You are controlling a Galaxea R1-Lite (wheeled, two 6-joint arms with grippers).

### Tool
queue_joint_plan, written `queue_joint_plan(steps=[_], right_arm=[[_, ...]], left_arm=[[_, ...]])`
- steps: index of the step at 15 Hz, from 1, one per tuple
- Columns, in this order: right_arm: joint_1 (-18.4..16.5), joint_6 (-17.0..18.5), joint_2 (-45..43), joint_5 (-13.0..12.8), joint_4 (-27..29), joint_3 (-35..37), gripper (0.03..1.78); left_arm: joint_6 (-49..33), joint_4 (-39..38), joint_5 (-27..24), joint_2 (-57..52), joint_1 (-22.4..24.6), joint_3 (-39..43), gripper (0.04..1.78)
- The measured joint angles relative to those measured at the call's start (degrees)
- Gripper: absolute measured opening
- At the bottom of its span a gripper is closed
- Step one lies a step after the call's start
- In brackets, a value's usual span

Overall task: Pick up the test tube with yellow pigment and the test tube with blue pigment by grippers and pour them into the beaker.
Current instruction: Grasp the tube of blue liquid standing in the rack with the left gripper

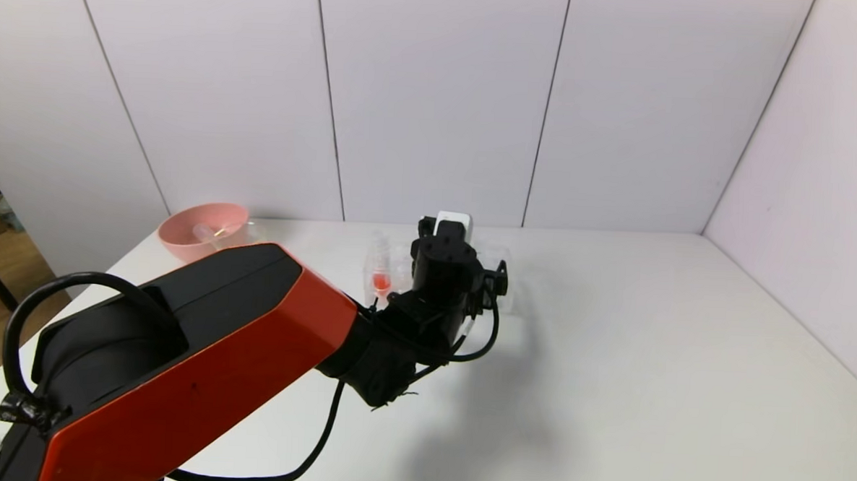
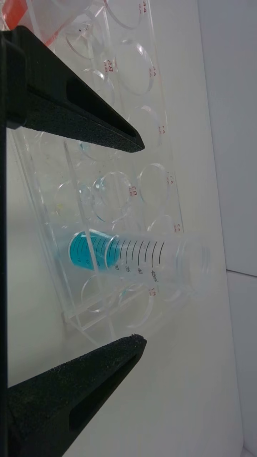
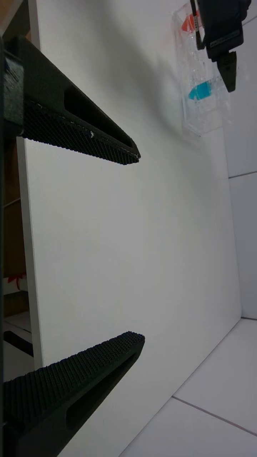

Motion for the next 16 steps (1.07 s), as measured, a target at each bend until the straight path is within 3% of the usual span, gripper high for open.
queue_joint_plan(steps=[10, 13, 16], right_arm=[[0.0, 0.02, 0.0, 0.01, -0.02, 0.0, 1.71], [0.0, 0.0, 0.0, 0.01, -0.02, 0.0, 1.71], [0.0, -0.02, 0.0, 0.01, -0.05, 0.0, 1.71]], left_arm=[[0.06, 4.49, -0.07, 4.35, 1.9, -7.96, 1.72], [0.2, 5.1, -0.11, 4.85, 1.83, -8.9, 1.44], [0.24, 5.07, -0.2, 4.96, 1.83, -9.09, 0.93]])
